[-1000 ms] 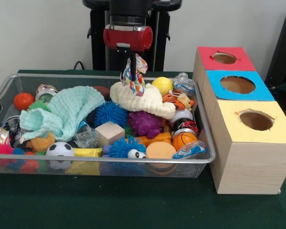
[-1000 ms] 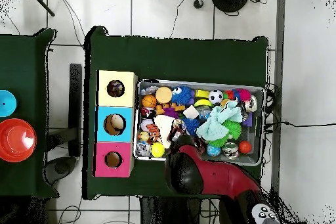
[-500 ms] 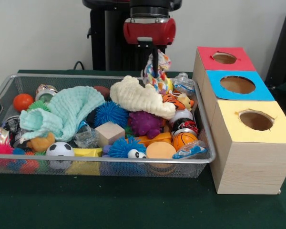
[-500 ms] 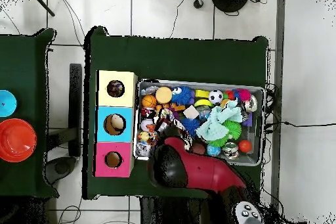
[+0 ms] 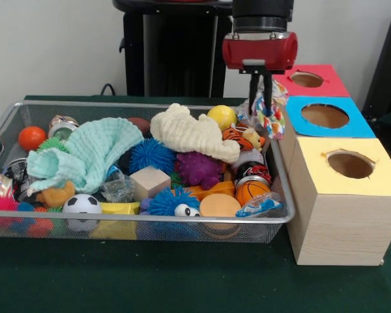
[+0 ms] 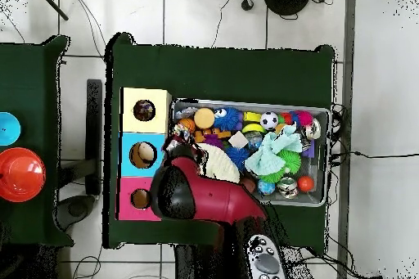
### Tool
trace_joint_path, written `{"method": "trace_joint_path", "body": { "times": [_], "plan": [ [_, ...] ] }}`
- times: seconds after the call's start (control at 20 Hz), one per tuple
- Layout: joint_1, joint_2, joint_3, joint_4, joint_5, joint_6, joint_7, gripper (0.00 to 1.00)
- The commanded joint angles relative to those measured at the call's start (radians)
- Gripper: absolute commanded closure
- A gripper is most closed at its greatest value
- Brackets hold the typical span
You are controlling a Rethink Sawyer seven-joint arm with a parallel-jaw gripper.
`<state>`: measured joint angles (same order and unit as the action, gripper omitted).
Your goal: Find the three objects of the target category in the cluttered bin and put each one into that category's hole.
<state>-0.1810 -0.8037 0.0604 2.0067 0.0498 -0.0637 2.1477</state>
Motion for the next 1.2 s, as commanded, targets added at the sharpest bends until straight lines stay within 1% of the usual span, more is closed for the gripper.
{"method": "trace_joint_path", "body": {
  "times": [0.05,0.2,0.5,0.7,0.8,1.05,1.15,1.2],
  "plan": [
    [0.030,0.072,-0.048,-0.127,0.129,0.120,0.178,1.00],
    [0.026,0.081,-0.037,-0.131,0.152,0.117,0.169,1.00],
    [0.061,0.092,-0.057,-0.162,0.212,0.144,0.165,1.00],
    [0.090,0.082,-0.095,-0.205,0.247,0.215,0.155,1.00],
    [0.092,0.066,-0.108,-0.217,0.253,0.254,0.150,1.00],
    [0.124,0.102,-0.133,-0.302,0.287,0.317,0.164,1.00],
    [0.145,0.123,-0.155,-0.350,0.302,0.355,0.179,1.00],
    [0.161,0.122,-0.165,-0.350,0.307,0.358,0.191,1.00]
  ]
}}
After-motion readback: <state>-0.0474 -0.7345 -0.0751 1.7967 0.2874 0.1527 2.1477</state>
